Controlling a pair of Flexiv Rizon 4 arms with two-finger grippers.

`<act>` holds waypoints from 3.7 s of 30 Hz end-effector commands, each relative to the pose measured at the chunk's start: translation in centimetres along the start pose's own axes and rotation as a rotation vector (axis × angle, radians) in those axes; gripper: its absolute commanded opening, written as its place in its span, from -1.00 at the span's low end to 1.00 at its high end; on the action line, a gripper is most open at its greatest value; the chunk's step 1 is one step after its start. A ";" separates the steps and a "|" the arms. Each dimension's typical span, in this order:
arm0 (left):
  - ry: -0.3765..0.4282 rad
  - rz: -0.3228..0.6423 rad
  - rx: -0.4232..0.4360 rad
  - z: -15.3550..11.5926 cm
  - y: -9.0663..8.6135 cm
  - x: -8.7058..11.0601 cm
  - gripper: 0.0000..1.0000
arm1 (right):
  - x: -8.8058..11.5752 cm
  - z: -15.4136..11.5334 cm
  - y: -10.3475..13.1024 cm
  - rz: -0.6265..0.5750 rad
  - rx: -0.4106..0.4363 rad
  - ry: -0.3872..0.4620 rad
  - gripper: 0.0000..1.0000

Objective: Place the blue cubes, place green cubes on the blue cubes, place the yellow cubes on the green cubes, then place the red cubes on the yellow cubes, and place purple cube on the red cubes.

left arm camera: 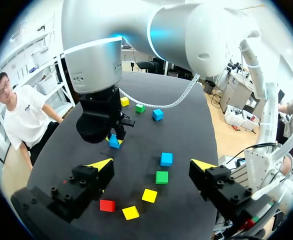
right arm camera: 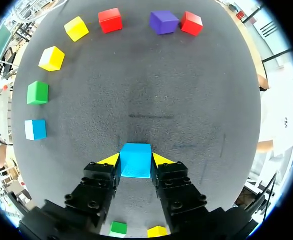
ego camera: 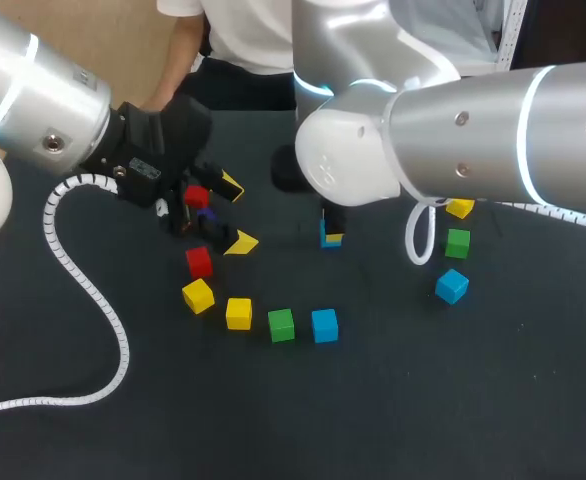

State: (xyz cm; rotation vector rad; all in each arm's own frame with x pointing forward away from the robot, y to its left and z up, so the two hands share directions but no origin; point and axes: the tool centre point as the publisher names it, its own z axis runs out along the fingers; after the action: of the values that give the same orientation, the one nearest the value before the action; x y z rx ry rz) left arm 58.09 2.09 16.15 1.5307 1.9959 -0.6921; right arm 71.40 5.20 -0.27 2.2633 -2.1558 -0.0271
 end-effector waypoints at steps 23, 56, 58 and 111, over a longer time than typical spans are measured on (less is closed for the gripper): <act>0.006 -0.001 0.002 0.0 0.1 -0.1 1.00 | -0.1 0.4 0.3 0.000 -0.009 0.005 -1.00; 0.006 -0.001 0.002 0.0 0.1 -0.1 1.00 | 3.5 -3.0 1.5 0.102 0.078 -0.086 0.73; 0.006 -0.001 0.002 0.0 0.1 -0.1 1.00 | 3.8 -3.0 1.7 0.102 0.080 -0.085 -0.40; 0.006 -0.001 0.002 0.0 0.1 -0.1 1.00 | 2.9 0.4 0.6 0.095 0.005 -0.094 -1.00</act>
State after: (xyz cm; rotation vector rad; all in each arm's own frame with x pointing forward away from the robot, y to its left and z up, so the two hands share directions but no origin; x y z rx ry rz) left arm 58.09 2.09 16.15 1.5307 1.9959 -0.6921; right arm 70.86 2.24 -0.63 2.2014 -2.3112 -0.1247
